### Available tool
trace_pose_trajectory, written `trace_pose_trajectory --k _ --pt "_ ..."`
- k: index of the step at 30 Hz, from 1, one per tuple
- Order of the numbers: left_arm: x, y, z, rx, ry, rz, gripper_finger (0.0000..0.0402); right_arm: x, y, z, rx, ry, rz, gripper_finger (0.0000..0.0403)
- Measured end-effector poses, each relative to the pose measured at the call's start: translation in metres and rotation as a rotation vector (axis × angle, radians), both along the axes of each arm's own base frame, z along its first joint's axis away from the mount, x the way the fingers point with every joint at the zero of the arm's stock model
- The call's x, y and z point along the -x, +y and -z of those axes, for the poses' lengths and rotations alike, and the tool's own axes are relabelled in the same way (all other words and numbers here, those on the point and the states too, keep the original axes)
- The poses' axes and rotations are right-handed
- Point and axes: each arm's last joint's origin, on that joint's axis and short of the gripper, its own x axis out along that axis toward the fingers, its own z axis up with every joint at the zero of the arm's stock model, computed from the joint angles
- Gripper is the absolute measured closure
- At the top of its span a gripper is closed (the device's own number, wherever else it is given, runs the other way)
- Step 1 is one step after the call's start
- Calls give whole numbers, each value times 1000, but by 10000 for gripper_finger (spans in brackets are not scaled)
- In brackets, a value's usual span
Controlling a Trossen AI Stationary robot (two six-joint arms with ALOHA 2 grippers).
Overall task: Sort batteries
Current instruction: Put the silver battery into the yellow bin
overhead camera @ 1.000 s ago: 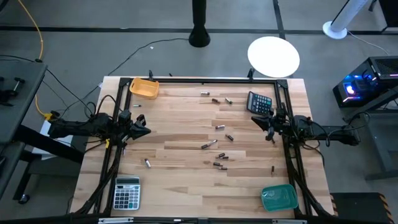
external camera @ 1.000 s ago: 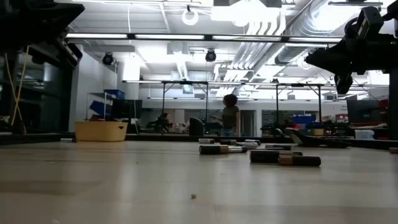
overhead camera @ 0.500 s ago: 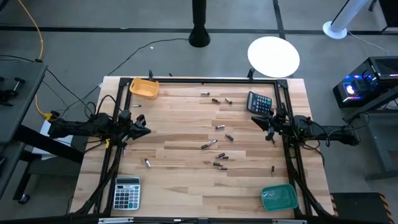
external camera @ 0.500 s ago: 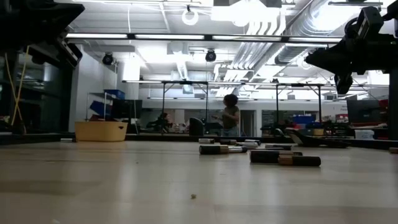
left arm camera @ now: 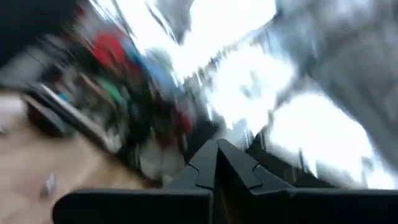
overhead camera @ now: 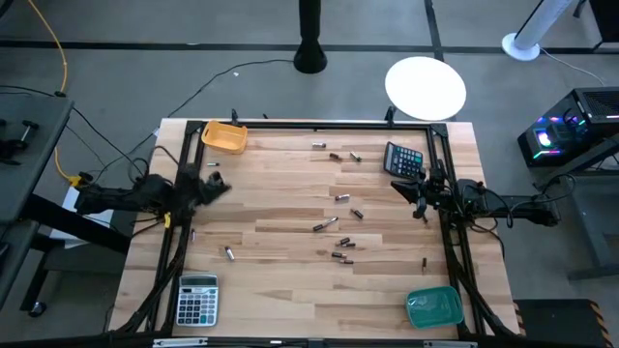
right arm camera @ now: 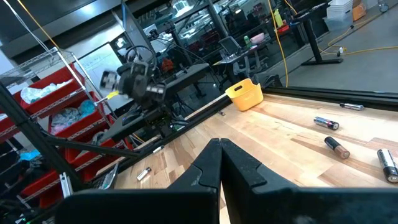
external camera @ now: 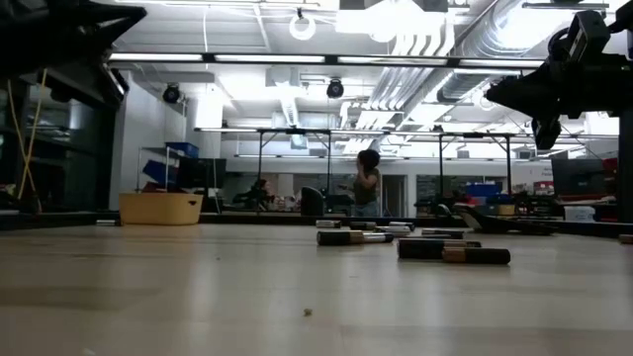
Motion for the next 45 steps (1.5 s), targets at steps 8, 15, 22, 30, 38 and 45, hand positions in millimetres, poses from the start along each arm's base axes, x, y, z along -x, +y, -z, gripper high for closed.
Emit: trace_pose_trajectory --k 8,15,22,30,38,45 --pt "-2 11 -11 326 -97 -312 401 0 0 0 0 0 0 402" --pt "-52 0 -49 270 70 -251 401 0 0 0 0 0 0 402" --pt "-139 -21 -91 -56 295 -185 401 0 0 -3 -20 -33 -1 402" --pt "-177 -1 -108 -251 518 -286 401 4 -4 -18 -451 -356 83 402" --pt "-125 84 -114 -44 1084 -500 384 0 -2 -56 -390 -424 -19 402" --pt "-91 147 -83 182 1453 -575 309 -38 -6 -110 -187 -248 82 402"
